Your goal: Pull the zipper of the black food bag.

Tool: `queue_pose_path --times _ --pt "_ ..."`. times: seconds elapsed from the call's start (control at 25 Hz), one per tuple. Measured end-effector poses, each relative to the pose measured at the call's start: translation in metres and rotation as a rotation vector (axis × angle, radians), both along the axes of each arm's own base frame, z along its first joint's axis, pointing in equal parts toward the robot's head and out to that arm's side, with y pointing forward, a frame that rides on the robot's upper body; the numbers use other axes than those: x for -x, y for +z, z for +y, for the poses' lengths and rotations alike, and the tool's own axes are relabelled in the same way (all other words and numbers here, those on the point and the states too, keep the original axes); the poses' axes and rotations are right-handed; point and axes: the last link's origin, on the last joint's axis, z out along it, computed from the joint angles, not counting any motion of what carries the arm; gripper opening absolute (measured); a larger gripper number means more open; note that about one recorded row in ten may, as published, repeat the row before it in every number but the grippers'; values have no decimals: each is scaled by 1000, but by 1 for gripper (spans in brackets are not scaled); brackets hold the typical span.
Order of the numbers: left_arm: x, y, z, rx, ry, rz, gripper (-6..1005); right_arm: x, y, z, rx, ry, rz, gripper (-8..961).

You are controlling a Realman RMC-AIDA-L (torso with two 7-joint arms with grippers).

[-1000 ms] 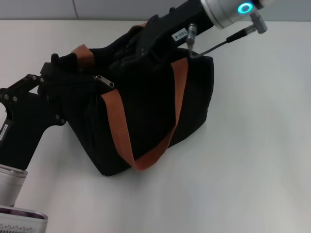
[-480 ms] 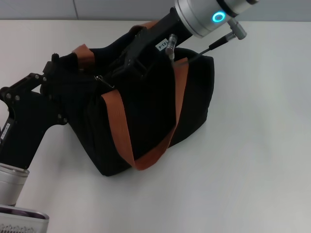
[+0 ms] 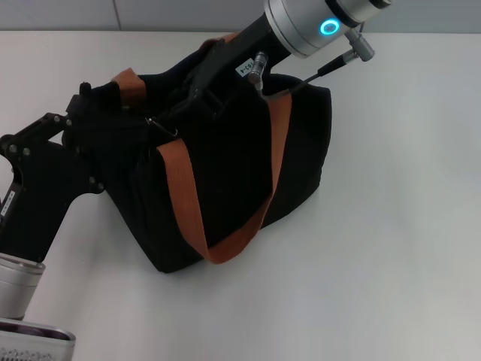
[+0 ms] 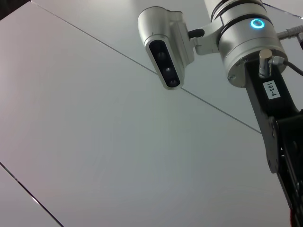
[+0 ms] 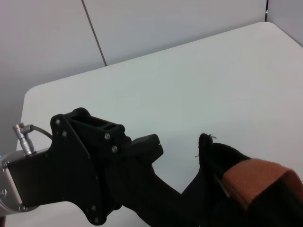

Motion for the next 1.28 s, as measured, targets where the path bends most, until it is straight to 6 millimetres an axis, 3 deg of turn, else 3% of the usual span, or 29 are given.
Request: queue_pose_path --times 0.72,0.92,1.16,1.28 --pt "0 0 0 -1 1 -1 98 4 3 0 1 -69 4 557" --pt "0 0 0 1 -1 -1 98 5 5 3 -13 -90 5 575" --pt "0 0 0 2 -3 -1 99 7 3 4 -20 -89 3 681" --pt "-1 0 1 2 -4 -1 99 6 0 4 -17 -89 -8 680"
